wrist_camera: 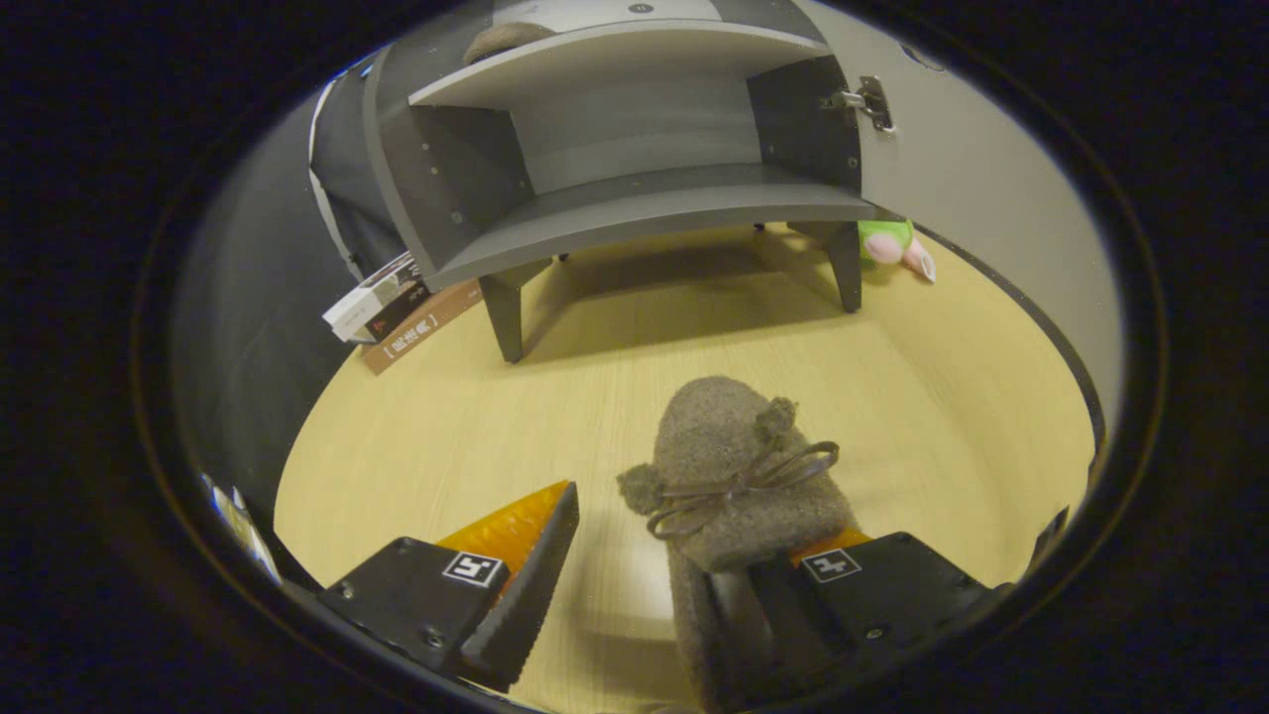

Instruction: Open the shoe cabinet door, grab the shoes and put them into the shoe cabinet, then close the shoe cabinet door.

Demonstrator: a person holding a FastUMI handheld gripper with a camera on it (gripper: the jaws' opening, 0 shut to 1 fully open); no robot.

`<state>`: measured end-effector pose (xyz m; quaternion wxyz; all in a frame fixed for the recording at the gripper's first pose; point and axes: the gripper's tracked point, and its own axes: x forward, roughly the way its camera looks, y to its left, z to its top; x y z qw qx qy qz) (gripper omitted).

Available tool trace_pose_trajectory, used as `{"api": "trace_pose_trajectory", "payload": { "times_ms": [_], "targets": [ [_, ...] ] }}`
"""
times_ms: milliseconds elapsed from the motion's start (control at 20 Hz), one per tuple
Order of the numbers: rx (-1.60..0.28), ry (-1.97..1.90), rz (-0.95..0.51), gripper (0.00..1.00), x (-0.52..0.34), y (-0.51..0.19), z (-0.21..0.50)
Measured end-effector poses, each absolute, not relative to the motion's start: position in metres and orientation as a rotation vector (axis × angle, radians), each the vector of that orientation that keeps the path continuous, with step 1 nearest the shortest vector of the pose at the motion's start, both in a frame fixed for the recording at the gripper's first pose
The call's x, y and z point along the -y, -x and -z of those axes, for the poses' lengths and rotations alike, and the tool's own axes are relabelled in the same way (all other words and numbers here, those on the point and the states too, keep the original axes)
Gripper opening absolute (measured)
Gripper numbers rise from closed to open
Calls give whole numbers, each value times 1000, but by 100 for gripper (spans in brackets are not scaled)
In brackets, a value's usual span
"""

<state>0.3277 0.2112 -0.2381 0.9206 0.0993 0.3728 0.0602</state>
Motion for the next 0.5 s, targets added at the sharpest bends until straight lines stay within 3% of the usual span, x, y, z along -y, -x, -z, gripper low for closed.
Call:
{"api": "trace_pose_trajectory", "payload": {
  "times_ms": [150, 400, 500],
  "targets": [
    [-774, -179, -125, 82, -203, -329, 239],
    [-825, -224, -184, 14, -202, -317, 238],
    [-825, -225, -208, 9, -200, -308, 226]
  ]
}}
